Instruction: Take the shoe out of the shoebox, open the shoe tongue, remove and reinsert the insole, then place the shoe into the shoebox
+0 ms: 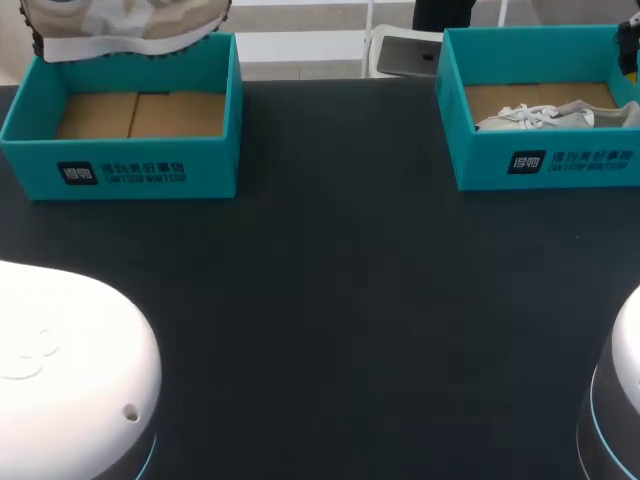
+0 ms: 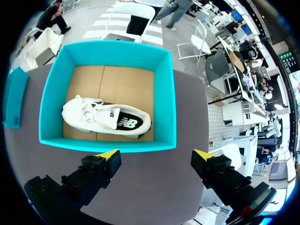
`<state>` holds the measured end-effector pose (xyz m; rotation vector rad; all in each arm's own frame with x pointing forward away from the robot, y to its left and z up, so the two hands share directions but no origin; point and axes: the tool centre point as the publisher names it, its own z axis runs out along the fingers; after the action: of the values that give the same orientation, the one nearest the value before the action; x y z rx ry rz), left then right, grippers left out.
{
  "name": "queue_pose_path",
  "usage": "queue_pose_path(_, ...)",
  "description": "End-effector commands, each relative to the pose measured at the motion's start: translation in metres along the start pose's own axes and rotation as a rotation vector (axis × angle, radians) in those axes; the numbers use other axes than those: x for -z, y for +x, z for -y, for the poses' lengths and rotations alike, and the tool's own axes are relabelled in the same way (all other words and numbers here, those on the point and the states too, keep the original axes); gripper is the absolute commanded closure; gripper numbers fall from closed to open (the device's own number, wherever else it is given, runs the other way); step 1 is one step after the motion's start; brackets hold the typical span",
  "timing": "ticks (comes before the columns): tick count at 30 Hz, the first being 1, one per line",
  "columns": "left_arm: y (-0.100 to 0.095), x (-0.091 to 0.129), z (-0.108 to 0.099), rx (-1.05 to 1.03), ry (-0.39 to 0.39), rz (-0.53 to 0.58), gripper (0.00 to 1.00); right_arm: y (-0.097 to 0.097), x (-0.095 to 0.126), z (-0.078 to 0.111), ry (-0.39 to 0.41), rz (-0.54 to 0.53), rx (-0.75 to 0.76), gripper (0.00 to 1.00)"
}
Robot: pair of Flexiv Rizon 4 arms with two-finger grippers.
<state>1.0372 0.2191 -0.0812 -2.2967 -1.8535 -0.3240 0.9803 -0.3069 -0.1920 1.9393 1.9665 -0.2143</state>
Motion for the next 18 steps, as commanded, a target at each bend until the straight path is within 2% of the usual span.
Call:
queue_pose_path(1,-0.035,0.012,0.04,0.036,-0.163,-0.068,1.0,0.0,0.0,0.001,-0.002,0.001,0.0,0.0)
queue_pose_path(6,-0.078,0.023,0.063,0.069,-0.189,-0.094,1.0,0.0,0.0,0.001,-0.002,0.001,0.0,0.0)
queue_pose_path(13,-0.157,0.037,0.097,0.008,-0.177,-0.005,1.0,0.0,0.0,0.001,-0.002,0.001,0.0,0.0)
queue_pose_path(18,-0.196,0.044,0.115,0.008,-0.179,0.015,1.0,0.0,0.0,0.001,-0.002,0.001,0.0,0.0)
